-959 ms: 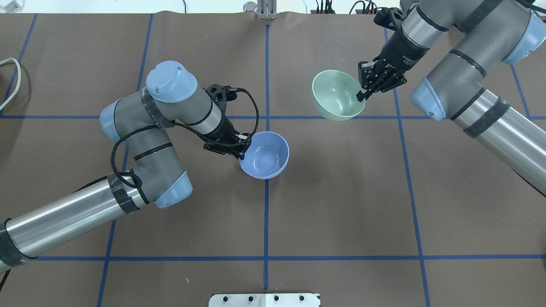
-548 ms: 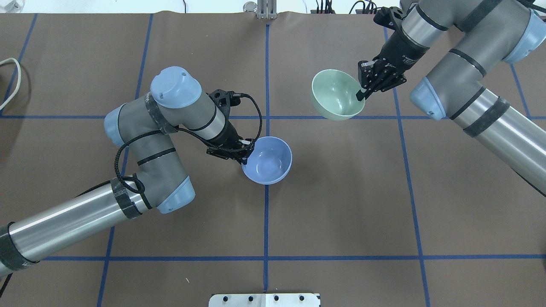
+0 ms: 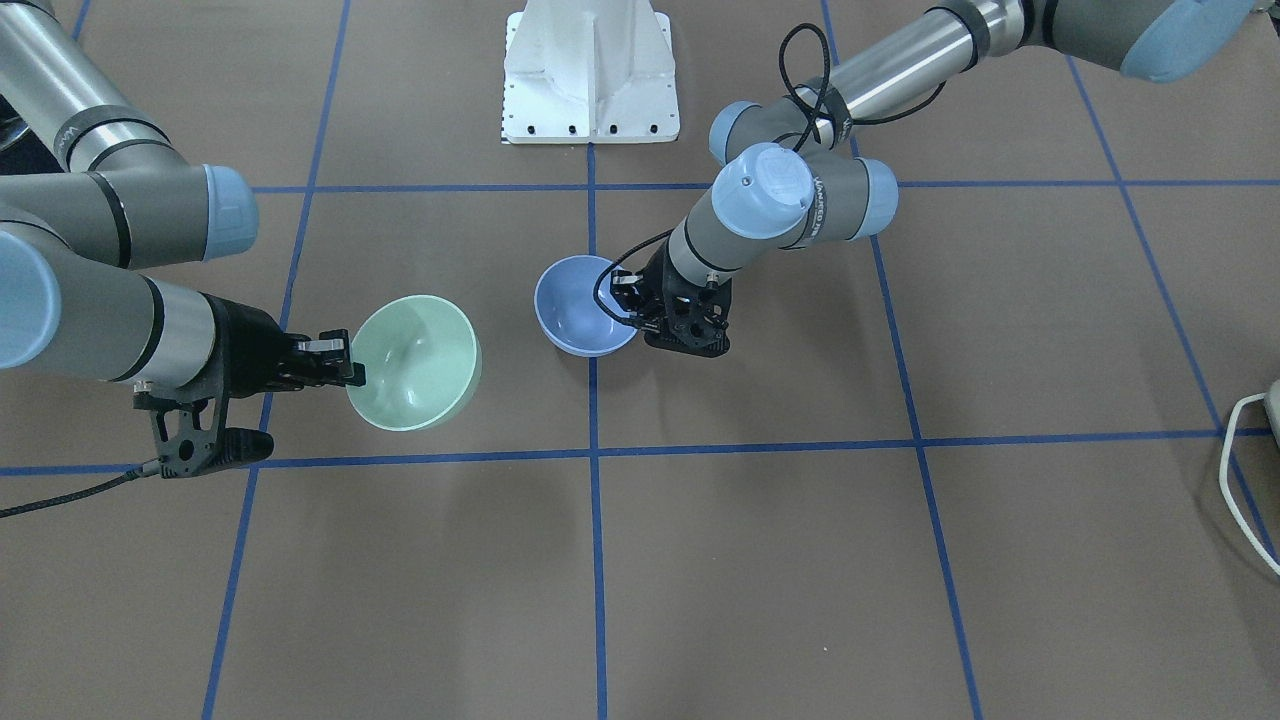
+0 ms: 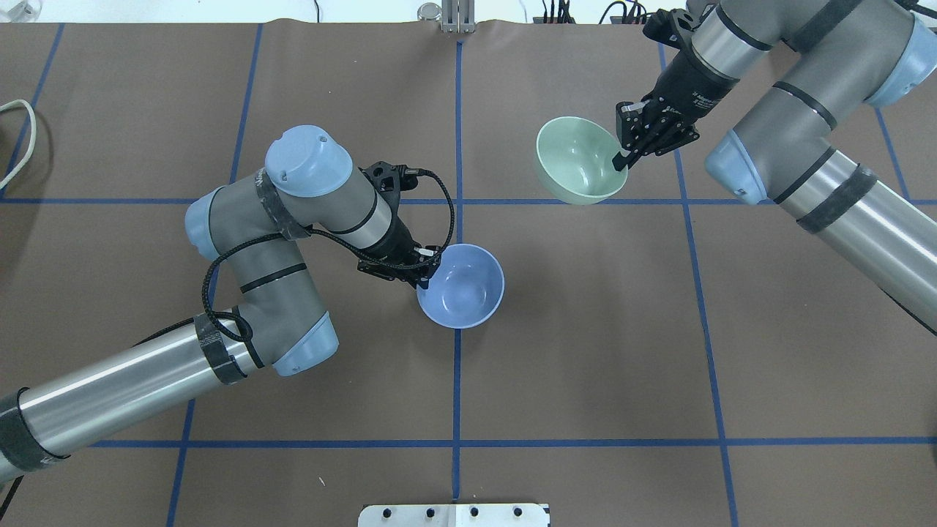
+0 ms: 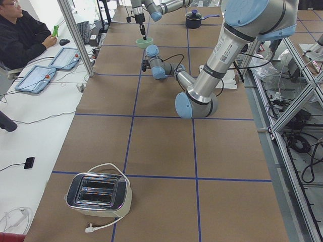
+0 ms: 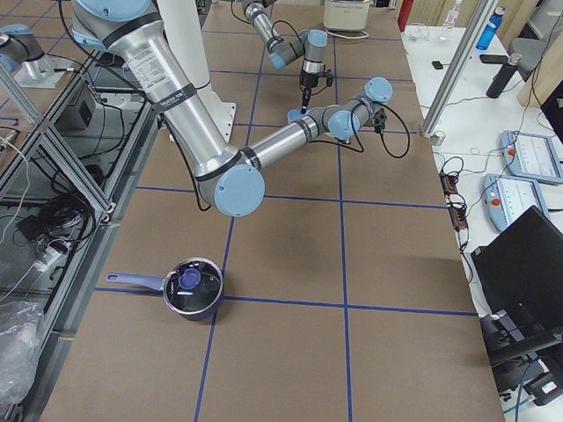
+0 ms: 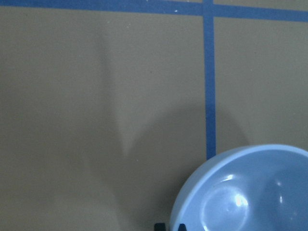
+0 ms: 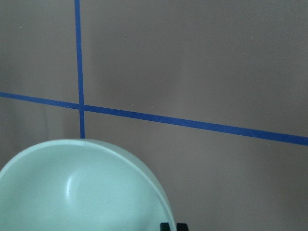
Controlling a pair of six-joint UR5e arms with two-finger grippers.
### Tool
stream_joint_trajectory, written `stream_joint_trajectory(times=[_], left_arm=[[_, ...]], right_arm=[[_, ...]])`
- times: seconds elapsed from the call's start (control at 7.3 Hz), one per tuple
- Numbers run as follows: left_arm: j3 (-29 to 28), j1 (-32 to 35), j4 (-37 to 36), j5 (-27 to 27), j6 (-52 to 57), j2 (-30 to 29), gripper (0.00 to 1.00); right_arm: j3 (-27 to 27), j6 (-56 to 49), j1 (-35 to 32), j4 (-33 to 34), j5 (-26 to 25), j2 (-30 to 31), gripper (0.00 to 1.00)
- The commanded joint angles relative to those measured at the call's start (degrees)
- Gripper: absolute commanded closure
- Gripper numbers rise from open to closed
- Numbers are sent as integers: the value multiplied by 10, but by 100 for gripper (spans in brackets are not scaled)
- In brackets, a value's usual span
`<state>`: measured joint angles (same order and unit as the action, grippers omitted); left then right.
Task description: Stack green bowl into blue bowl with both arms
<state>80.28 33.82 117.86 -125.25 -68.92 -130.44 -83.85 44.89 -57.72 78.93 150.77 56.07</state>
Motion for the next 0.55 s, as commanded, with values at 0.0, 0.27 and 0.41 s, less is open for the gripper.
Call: stream_joint_trajectory(times=[0.0, 0.27, 0.41], left_arm=[[6, 0, 0, -3, -2, 1, 2], [69, 20, -28, -48, -5, 20, 2], [132, 73, -81, -109, 4, 58, 2]], right_arm=[[0, 0, -2, 0, 3, 0, 100], [-3, 6, 0, 0, 15, -6, 100], [-2, 46, 10, -3, 10, -24, 100]])
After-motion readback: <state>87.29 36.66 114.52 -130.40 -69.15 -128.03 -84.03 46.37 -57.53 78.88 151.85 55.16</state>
